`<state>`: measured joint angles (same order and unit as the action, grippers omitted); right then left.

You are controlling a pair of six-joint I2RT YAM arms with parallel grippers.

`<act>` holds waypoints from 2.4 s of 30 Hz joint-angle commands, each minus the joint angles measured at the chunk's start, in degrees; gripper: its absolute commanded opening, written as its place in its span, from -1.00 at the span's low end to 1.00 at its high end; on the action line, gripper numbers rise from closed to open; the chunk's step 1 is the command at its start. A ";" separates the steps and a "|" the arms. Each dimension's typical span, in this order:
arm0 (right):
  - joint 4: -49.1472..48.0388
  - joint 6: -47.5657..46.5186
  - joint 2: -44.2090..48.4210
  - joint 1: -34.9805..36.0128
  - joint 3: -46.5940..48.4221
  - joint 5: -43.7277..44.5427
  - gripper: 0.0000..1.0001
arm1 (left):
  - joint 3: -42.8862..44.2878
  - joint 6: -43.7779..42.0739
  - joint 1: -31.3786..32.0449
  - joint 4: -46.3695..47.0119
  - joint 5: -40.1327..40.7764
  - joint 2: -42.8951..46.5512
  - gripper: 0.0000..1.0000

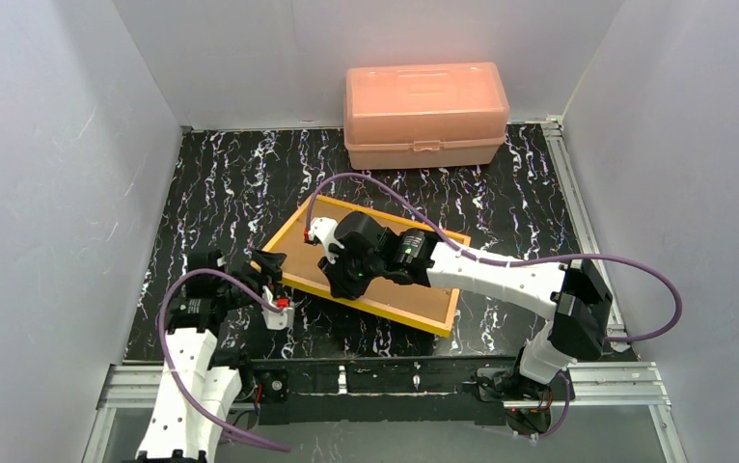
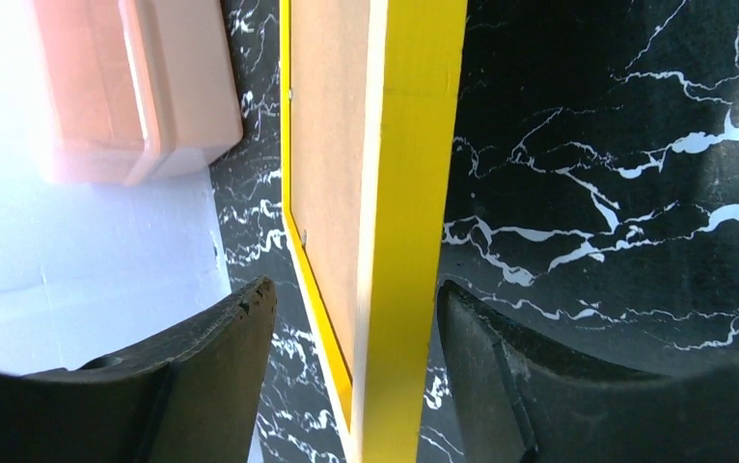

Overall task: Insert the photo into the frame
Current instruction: Turn over the photo frame at the center of the board.

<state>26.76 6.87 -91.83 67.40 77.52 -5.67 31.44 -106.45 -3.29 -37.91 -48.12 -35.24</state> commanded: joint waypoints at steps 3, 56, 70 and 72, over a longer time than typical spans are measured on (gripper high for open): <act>-3.51 1.08 3.11 -0.42 5.47 -2.85 -0.97 | 0.93 -0.24 7.99 1.73 4.69 -3.44 0.13; 33.56 -24.84 4.70 4.90 23.01 9.96 0.97 | 25.38 18.94 13.53 -10.60 10.00 -8.86 -0.96; 16.22 -32.56 7.73 6.07 10.79 30.29 0.50 | 26.13 21.82 13.57 -9.89 9.40 -6.89 -0.99; 14.33 -33.31 8.18 6.08 9.69 30.58 0.26 | 26.05 21.75 13.57 -9.75 9.35 -6.70 -0.99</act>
<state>49.21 -23.55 -87.35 73.47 88.33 20.93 54.48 -86.08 10.26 -49.34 -35.55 -43.44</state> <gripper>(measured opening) 0.725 0.236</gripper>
